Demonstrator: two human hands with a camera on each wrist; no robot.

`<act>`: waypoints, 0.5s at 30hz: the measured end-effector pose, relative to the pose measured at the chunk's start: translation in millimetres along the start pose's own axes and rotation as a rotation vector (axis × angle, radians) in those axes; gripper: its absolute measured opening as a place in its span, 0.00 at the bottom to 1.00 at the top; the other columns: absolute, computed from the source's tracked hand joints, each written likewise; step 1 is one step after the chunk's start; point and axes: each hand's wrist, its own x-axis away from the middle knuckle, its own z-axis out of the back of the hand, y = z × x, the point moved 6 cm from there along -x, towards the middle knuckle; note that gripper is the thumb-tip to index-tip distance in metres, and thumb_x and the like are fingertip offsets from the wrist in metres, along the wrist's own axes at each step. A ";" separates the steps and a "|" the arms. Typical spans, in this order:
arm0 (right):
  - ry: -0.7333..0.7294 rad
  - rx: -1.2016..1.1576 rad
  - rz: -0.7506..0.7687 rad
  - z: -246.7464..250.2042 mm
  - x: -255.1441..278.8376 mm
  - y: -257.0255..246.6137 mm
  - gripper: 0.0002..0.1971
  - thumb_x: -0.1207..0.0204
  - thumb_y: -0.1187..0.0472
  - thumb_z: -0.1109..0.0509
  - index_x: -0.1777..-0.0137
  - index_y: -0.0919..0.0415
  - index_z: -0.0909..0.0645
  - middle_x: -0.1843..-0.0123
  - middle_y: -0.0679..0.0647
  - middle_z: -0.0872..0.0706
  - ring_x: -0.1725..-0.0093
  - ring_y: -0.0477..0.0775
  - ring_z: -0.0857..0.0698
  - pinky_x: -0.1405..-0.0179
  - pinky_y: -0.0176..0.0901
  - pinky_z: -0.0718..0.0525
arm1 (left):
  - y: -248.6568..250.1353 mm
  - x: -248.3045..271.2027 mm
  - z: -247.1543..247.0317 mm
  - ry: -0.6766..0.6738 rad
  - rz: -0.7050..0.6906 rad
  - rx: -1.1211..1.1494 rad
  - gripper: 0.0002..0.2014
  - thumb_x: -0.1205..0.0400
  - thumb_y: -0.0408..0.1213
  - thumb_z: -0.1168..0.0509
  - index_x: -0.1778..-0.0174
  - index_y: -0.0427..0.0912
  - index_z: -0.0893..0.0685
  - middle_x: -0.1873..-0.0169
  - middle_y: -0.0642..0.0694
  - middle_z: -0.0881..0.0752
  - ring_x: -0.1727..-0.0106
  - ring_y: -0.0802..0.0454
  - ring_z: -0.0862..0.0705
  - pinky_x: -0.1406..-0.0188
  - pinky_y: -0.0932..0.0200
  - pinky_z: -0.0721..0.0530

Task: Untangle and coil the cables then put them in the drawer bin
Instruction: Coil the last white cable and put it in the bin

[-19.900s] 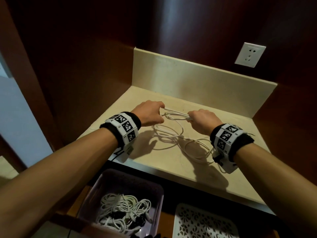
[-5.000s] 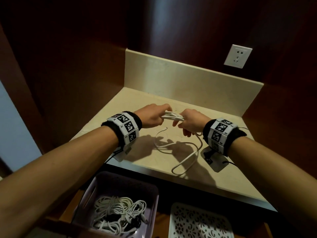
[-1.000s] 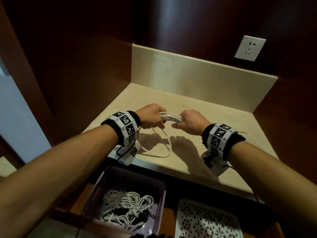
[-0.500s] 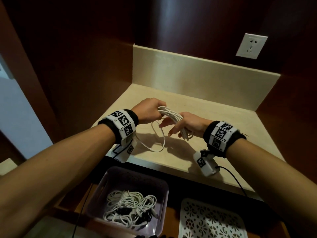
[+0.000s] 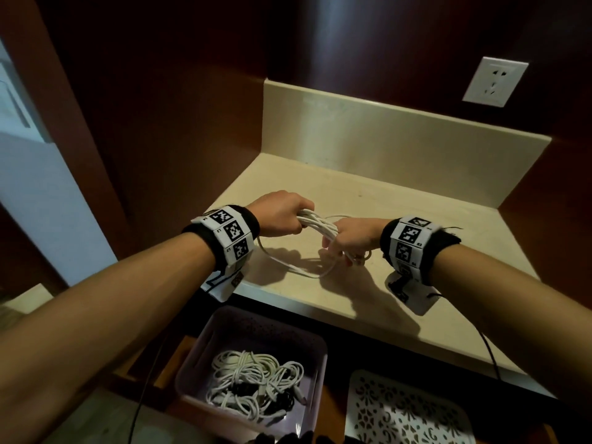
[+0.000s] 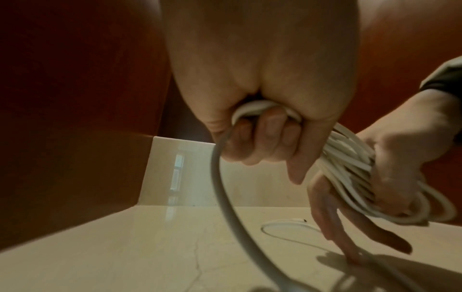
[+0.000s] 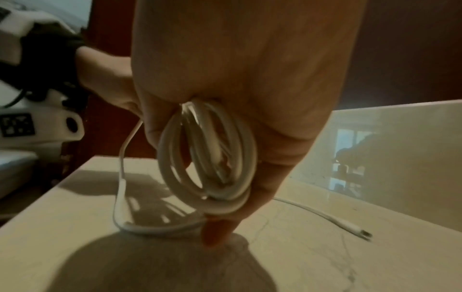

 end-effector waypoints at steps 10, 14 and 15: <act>0.169 0.236 -0.063 20.8 12.0 1.6 0.05 0.31 0.58 0.30 0.62 0.60 0.19 0.69 0.55 0.16 0.71 0.56 0.20 0.71 0.40 0.23 | -2.3 -2.8 -12.4 -0.136 -0.047 -0.006 0.15 0.21 0.52 0.30 0.51 0.46 0.23 0.64 0.51 0.19 0.65 0.53 0.23 0.69 0.58 0.30; 0.215 0.252 -0.071 37.3 19.3 0.6 0.04 0.35 0.59 0.30 0.64 0.59 0.19 0.71 0.55 0.17 0.72 0.55 0.22 0.71 0.41 0.25 | 2.3 -5.4 -15.4 -0.186 -0.044 -0.080 0.26 0.28 0.60 0.27 0.50 0.44 0.25 0.65 0.48 0.20 0.65 0.50 0.23 0.68 0.55 0.29; 0.214 0.232 -0.073 39.3 20.9 0.4 0.03 0.36 0.60 0.31 0.66 0.59 0.20 0.73 0.54 0.18 0.74 0.55 0.23 0.73 0.41 0.26 | 3.0 -5.7 -15.8 -0.192 -0.043 -0.101 0.27 0.29 0.61 0.26 0.49 0.44 0.26 0.65 0.48 0.19 0.64 0.50 0.22 0.68 0.56 0.28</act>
